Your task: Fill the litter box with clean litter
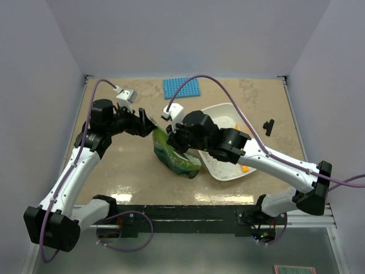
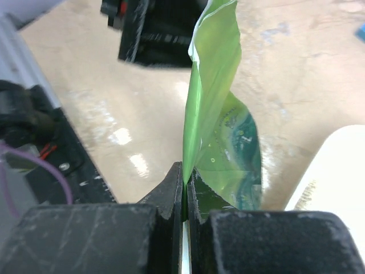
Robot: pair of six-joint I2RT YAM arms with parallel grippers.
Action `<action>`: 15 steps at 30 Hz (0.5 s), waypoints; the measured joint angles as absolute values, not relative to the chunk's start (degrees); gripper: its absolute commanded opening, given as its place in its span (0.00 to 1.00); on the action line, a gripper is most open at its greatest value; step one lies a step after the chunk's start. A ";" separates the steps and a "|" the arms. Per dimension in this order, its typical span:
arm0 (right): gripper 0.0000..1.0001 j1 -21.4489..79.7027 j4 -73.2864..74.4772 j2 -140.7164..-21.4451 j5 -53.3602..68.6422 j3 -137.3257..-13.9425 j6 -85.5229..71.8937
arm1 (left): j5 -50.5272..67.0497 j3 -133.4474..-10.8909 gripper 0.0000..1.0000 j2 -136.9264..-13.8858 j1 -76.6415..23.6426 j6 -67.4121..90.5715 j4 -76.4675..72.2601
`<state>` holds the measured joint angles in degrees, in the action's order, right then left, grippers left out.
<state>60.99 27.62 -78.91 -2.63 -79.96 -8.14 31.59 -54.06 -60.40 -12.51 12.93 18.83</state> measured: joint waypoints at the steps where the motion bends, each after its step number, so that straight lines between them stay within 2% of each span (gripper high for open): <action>1: 0.00 62.35 28.10 -79.61 -5.37 -80.82 -7.94 | 27.59 -55.35 0.85 -60.45 -12.45 12.99 20.56; 5: 0.00 67.20 28.67 -81.60 -14.76 -82.70 -7.64 | 17.82 -56.99 0.85 -59.13 -12.29 12.97 24.36; 15: 0.00 67.92 27.94 -81.30 -28.08 -82.04 -11.11 | 8.75 -58.19 0.85 -48.60 -12.29 12.88 28.86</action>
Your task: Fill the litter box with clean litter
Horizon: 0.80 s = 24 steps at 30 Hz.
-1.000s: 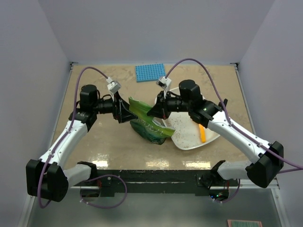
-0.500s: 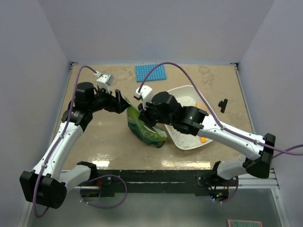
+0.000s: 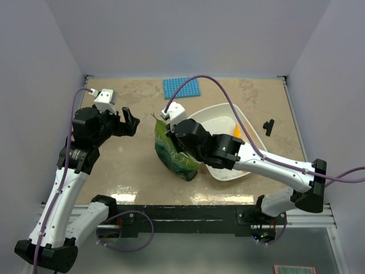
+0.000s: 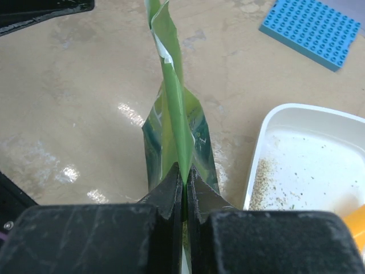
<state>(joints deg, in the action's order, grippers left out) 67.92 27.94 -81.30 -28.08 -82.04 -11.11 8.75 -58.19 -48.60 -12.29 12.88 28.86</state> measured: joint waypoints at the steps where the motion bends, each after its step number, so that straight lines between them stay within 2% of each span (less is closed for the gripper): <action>1: 0.00 67.92 28.05 -81.30 -29.19 -82.04 -11.33 | 8.05 -58.61 0.85 -48.77 -12.29 12.88 29.10; 9: 0.00 67.92 27.31 -81.34 -34.11 -81.58 -10.70 | 5.10 -58.78 0.85 -49.95 -12.29 12.86 31.18; 15: 0.00 67.94 29.74 -86.26 -34.54 -88.07 -8.60 | 4.12 -58.78 0.85 -50.02 -12.29 12.38 31.83; 24: 0.00 68.14 29.58 -86.74 -34.37 -88.44 -8.29 | 2.72 -58.78 0.85 -50.02 -12.29 11.29 32.27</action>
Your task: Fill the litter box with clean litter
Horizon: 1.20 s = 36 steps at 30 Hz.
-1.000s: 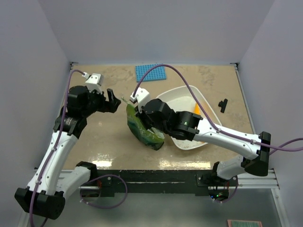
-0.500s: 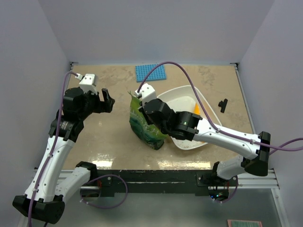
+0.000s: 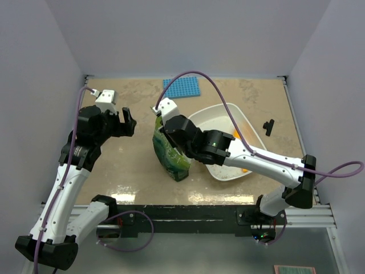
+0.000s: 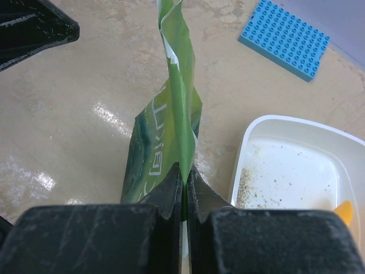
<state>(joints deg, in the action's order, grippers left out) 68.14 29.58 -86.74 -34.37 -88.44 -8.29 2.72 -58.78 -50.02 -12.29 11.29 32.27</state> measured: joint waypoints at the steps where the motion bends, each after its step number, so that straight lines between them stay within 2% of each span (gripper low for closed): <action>1: 0.00 68.14 29.58 -86.80 -34.37 -88.47 -7.99 | 2.70 -58.78 0.85 -50.02 -12.29 11.29 32.27; 9: 0.00 68.07 31.00 -93.03 -34.22 -96.99 -2.98 | 2.70 -58.81 0.85 -50.09 -12.29 11.05 32.27; 19: 0.00 63.37 32.86 -97.56 -23.73 -105.21 1.23 | 2.52 -58.81 0.85 -49.76 -12.29 10.81 32.27; 23: 0.00 62.43 32.97 -97.56 -19.77 -105.12 1.58 | 2.59 -58.81 0.85 -49.39 -12.29 10.83 32.27; 29: 0.00 62.19 25.87 -91.26 -15.05 -92.51 1.50 | 2.79 -58.81 0.85 -48.29 -12.29 10.83 32.27; 36: 0.00 59.40 30.61 -88.90 -8.58 -93.01 3.46 | 3.31 -58.98 0.85 -48.40 -12.29 10.85 32.29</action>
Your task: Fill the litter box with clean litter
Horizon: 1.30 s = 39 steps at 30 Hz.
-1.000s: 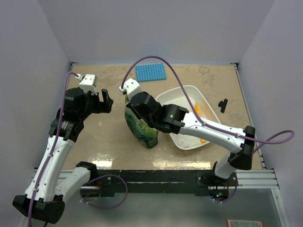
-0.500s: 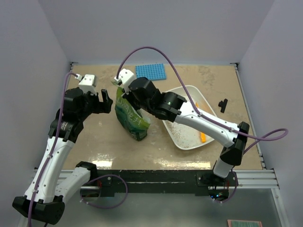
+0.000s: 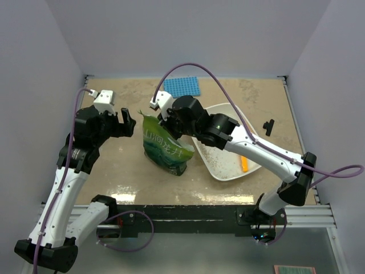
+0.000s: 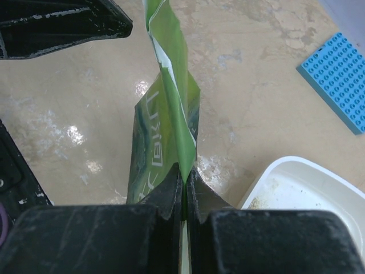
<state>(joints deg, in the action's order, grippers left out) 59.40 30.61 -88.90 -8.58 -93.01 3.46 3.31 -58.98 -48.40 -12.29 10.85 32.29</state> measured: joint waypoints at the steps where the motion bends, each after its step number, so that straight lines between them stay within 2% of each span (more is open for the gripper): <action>1: 0.00 58.70 32.16 -89.27 -7.18 -94.06 3.84 | 3.33 -59.05 0.85 -48.42 -12.29 10.83 32.29; 7: 0.00 56.86 36.34 -90.06 -1.65 -96.68 4.56 | 3.33 -59.07 0.85 -48.29 -12.29 10.83 32.27; 8: 0.07 56.84 35.57 -89.93 -1.04 -96.14 4.51 | 3.33 -59.07 0.85 -48.23 -12.29 10.83 32.27; 9: 0.26 56.86 34.59 -89.62 -0.27 -95.35 4.47 | 3.33 -59.07 0.85 -48.14 -12.29 10.83 32.27; 10: 0.37 56.86 33.78 -89.30 0.21 -94.54 4.23 | 3.36 -59.07 0.85 -48.07 -12.29 10.83 32.27; 12: 0.51 56.86 31.38 -88.58 1.34 -93.43 3.81 | 3.36 -59.07 0.86 -48.01 -12.29 10.83 32.27; 15: 0.60 56.86 27.92 -86.76 2.48 -93.51 3.77 | 3.38 -59.07 0.85 -48.01 -12.29 10.83 32.25; 18: 0.62 56.88 27.33 -83.29 2.02 -93.78 3.95 | 3.44 -59.07 0.86 -48.01 -12.29 10.83 32.25; 20: 0.59 56.88 27.57 -79.83 0.73 -93.89 4.01 | 3.44 -59.07 0.85 -48.01 -12.29 10.81 32.25; 22: 0.47 56.88 28.34 -76.27 -0.73 -93.86 3.99 | 3.42 -59.07 0.85 -47.97 -12.29 10.81 32.25; 23: 0.22 56.88 28.71 -74.85 -1.06 -93.65 4.01 | 3.42 -59.05 0.86 -47.88 -12.29 10.81 32.25; 25: 0.02 56.88 29.80 -71.24 -2.13 -92.40 4.27 | 3.42 -59.05 0.86 -47.68 -12.29 10.83 32.25; 31: 0.00 56.86 31.44 -66.22 -3.95 -84.93 2.57 | 4.27 -59.05 0.85 -47.00 -12.29 10.85 32.25; 39: 0.00 56.49 31.55 -72.73 -1.83 -78.13 2.24 | 4.21 -57.95 0.85 -46.46 -12.29 11.49 32.34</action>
<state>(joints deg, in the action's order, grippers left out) 56.49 31.55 -72.73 -1.83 -78.13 2.24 4.21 -57.95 -46.46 -12.29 11.49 32.34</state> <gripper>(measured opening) 0.007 0.853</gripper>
